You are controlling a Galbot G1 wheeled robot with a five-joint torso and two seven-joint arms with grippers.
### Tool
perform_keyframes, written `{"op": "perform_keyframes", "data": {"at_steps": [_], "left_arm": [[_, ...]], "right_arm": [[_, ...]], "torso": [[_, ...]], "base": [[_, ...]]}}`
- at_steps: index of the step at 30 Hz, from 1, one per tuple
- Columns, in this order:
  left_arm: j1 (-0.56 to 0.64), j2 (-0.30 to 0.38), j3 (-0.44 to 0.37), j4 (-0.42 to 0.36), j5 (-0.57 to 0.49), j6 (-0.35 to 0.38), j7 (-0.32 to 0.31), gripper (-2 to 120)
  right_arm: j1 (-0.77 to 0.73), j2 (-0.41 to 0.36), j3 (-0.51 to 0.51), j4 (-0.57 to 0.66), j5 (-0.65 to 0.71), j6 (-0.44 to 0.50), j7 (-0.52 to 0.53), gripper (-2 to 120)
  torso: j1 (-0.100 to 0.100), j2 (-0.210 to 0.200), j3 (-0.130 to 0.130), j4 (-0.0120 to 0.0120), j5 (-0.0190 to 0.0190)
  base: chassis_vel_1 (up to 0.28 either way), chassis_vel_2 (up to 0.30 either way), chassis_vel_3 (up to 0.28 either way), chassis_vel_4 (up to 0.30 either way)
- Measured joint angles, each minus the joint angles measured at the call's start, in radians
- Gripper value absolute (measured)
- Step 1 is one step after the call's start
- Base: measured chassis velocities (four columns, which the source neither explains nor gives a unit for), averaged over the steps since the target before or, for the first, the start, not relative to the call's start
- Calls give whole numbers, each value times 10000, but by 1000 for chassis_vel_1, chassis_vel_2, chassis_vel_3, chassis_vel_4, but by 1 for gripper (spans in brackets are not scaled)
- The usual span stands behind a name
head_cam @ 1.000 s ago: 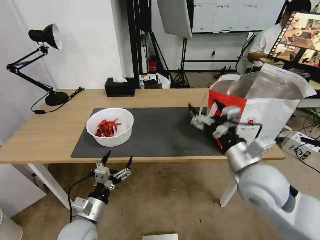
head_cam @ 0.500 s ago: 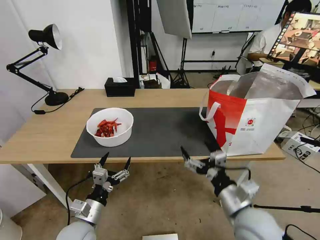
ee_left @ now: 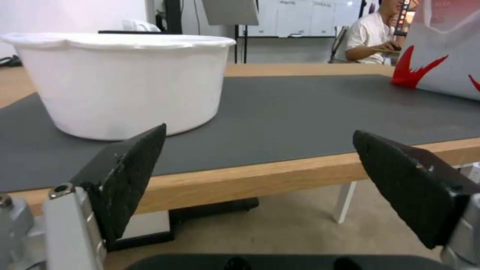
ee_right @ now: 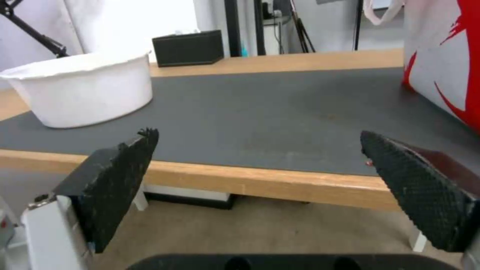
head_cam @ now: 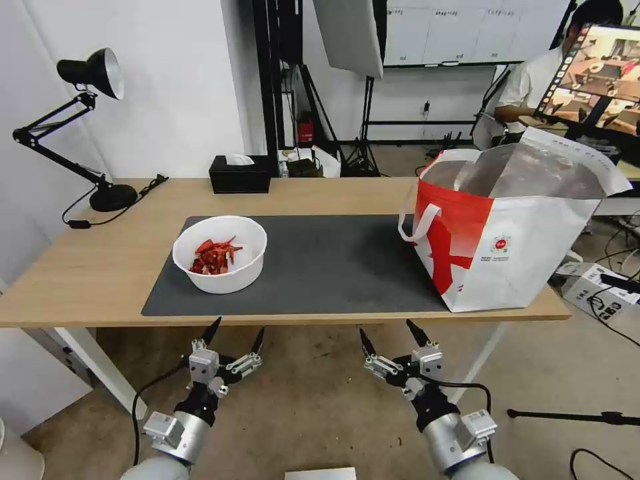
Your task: Pick up the trash from the table and place it into the takeout bag.
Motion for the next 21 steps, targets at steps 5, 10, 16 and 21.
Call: {"op": "perform_keyframes", "data": {"at_steps": [5, 10, 16, 21], "left_arm": [[75, 22, -123, -44, -18, -44, 5, 100], [163, 17, -183, -101, -24, -52, 22, 100], [216, 7, -243, -143, -25, -58, 24, 100], [230, 22, -275, -147, -41, -66, 26, 100]], "right_arm": [[53, 34, -21, -83, -32, 0, -1, 100], [145, -14, -18, -125, -19, -2, -9, 100], [277, -23, 79, -238, -12, 46, -2, 100], [374, -63, 129, -256, -15, 56, 2, 100]], "torso": [[0, 0, 0, 0, 0], [0, 0, 0, 0, 0], [0, 0, 0, -1, 1], [0, 0, 0, -1, 1]], "base": [[0, 0, 0, 0], [0, 0, 0, 0], [0, 0, 0, 0], [0, 0, 0, 0]]}}
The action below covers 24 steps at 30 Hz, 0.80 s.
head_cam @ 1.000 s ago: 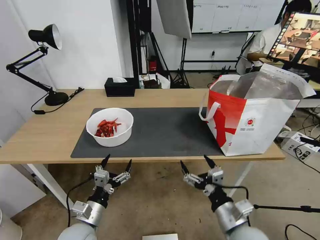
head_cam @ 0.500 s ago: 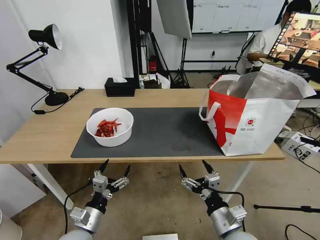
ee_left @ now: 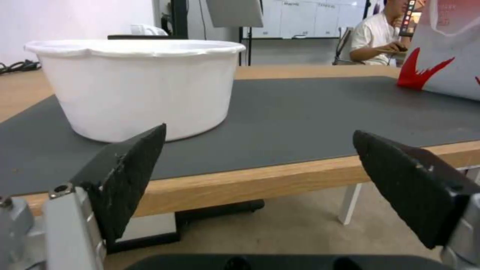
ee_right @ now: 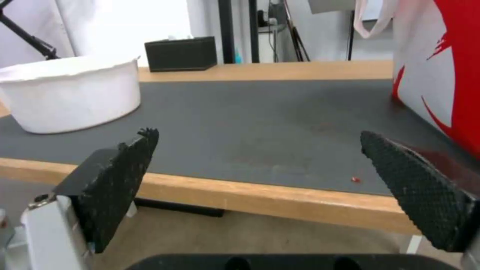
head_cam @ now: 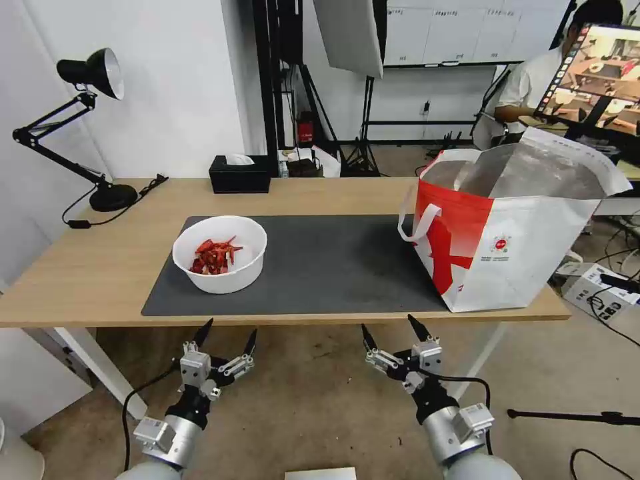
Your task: Pick up the trash from the table and place it into the takeout bag.
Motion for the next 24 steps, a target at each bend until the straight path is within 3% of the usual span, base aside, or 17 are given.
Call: {"op": "perform_keyframes", "data": {"at_steps": [17, 24], "left_arm": [[21, -56, 16, 142, -3, -137, 21, 100], [-40, 222, -211, -125, -100, -93, 21, 100]], "right_arm": [[10, -70, 150, -44, -63, 2, 36, 100], [10, -73, 150, -44, -64, -1, 43, 100]], "torso": [[0, 0, 0, 0, 0], [0, 0, 0, 0, 0]], "base": [[0, 0, 0, 0], [0, 0, 0, 0]]}}
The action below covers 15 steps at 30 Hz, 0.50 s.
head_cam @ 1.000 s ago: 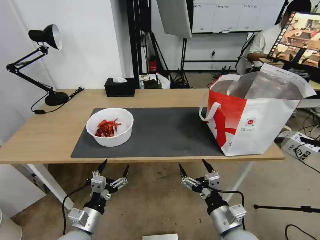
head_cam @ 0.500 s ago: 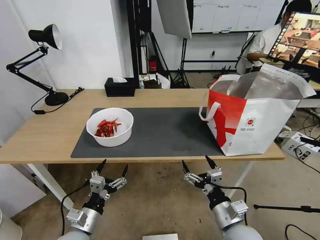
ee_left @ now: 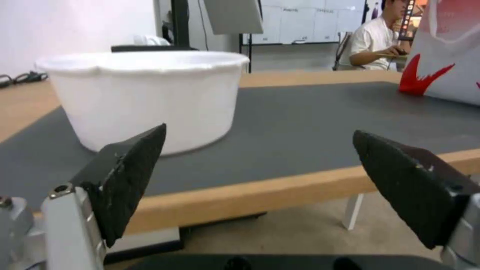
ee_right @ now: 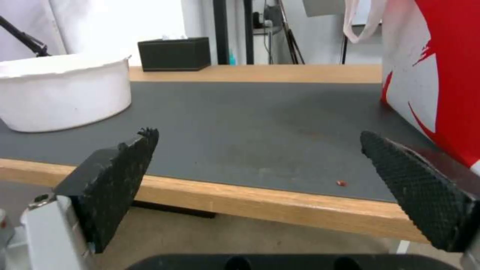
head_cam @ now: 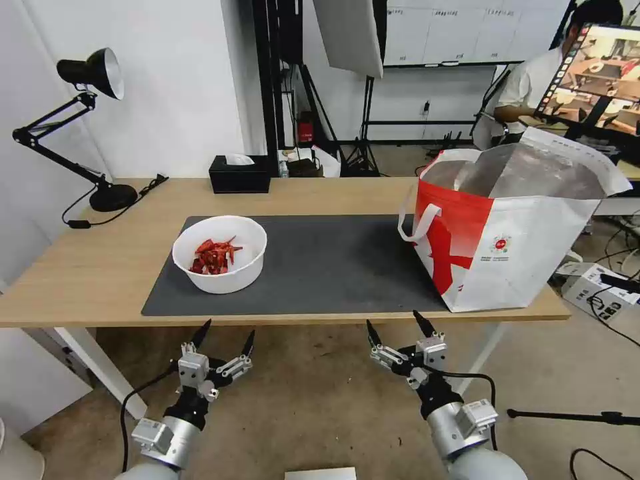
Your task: Pick up the trash from the table and place it into the takeout bag.
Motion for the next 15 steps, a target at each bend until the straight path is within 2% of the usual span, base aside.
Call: {"op": "perform_keyframes", "data": {"at_steps": [5, 8, 9, 12, 13, 15], "left_arm": [[-122, 268, -271, -260, -244, 121, -29, 100], [-608, 836, -587, -421, -881, 499, -178, 100], [-608, 836, -587, -421, -881, 499, -178, 100], [-1245, 1658, -826, -507, -1617, 969, -389, 100], [-1245, 1658, -826, -507, -1617, 969, -389, 100], [-1706, 2204, -927, -591, -2107, 1301, -521, 100]], "right_arm": [[0, 0, 0, 0, 0, -1, 4, 100], [0, -1, 0, 0, 0, -5, 7, 100], [0, -1, 0, 0, 0, -5, 7, 100], [0, -1, 1, 1, 1, -7, 10, 100], [0, -1, 1, 1, 1, -7, 10, 100], [0, -1, 0, 2, 3, -9, 10, 100]], "torso": [[0, 0, 0, 1, 0], [1, 0, 1, 1, -2], [1, 0, 1, 1, -2], [0, 0, 0, 0, -2], [0, 0, 0, 0, -2], [1, 1, 1, 1, -1]], "base": [[0, 0, 0, 0], [0, 0, 0, 0], [0, 0, 0, 0], [0, 0, 0, 0], [0, 0, 0, 0], [0, 0, 0, 0]]}}
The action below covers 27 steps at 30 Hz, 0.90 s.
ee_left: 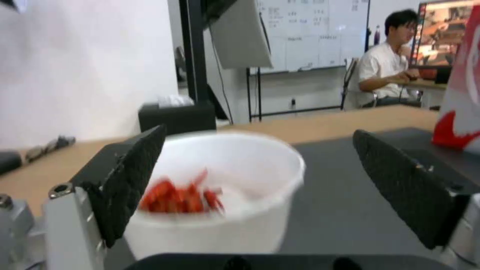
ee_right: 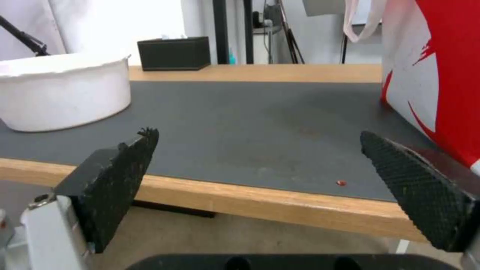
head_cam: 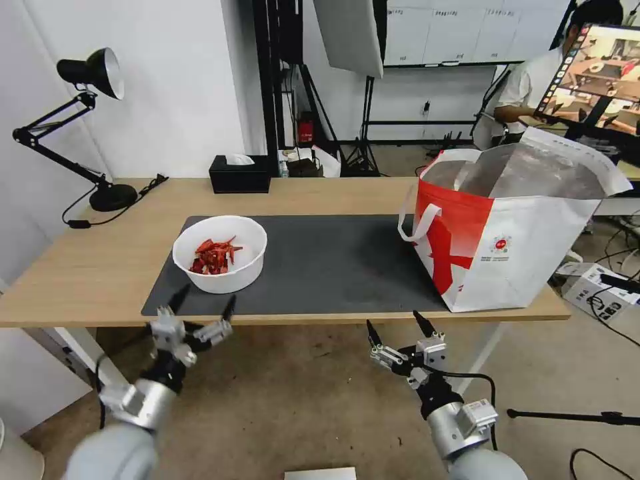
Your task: Pick up the trash from the table and place it into the takeout bag.
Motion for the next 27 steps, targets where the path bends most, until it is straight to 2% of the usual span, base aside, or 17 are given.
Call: {"op": "perform_keyframes", "data": {"at_steps": [1, 2, 6, 14, 16, 17, 20, 21, 24, 25, 27], "left_arm": [[-349, 374, -23, -23, -340, 217, -101, 100], [-349, 374, -23, -23, -340, 217, -101, 100], [-1472, 1391, 180, 277, -1180, 652, -323, 100], [-2142, 2373, 428, 735, -1888, 1049, -323, 100], [-2277, 2627, 522, 923, -2288, 1526, -369, 100], [-2277, 2627, 522, 923, -2288, 1526, -369, 100], [-2503, 2917, 539, 1141, -3538, 2635, -629, 100], [-2503, 2917, 539, 1141, -3538, 2635, -629, 100], [-3158, 3172, 647, 1468, -4917, 3558, -936, 100], [-3158, 3172, 647, 1468, -4917, 3558, -936, 100], [-3618, 3347, 668, 1653, -5805, 4434, -1313, 100]], "right_arm": [[0, 0, -1, 1, 1, 0, 0, 100], [0, 0, -1, 1, 1, 0, 0, 100], [0, 1, -1, 3, 2, -5, 1, 100], [0, 1, -2, 5, 2, -5, -1, 100], [0, 1, -2, 4, 2, -5, -1, 100], [0, 1, -2, 4, 2, -5, -1, 100], [0, 1, -2, 5, 2, -5, -1, 100], [0, 1, -2, 5, 2, -5, -1, 100], [0, 1, -2, 4, 1, -5, 0, 100], [0, 1, -2, 4, 1, -5, 0, 100], [0, 1, -2, 4, 2, -5, 0, 100]], "torso": [[0, -1, 0, 0, 0], [0, -1, 0, 0, 0], [0, -1, 0, -2, -1], [0, -1, 1, 0, 1], [0, -1, 0, 0, 1], [0, -1, 0, 0, 1], [0, -2, 0, 1, 0], [0, -2, 0, 1, 0], [0, -1, 1, -1, 0], [0, -1, 1, -1, 0], [0, -1, 0, -1, 2]], "base": [[0, 0, 0, 0], [0, 0, 0, 0], [0, 0, 0, 0], [0, 0, 0, 0], [0, 0, 0, 0], [0, 0, 0, 0], [0, 0, 0, 0], [0, 0, 0, 0], [0, 0, 0, 0], [0, 0, 0, 0], [0, 0, 0, 0]]}}
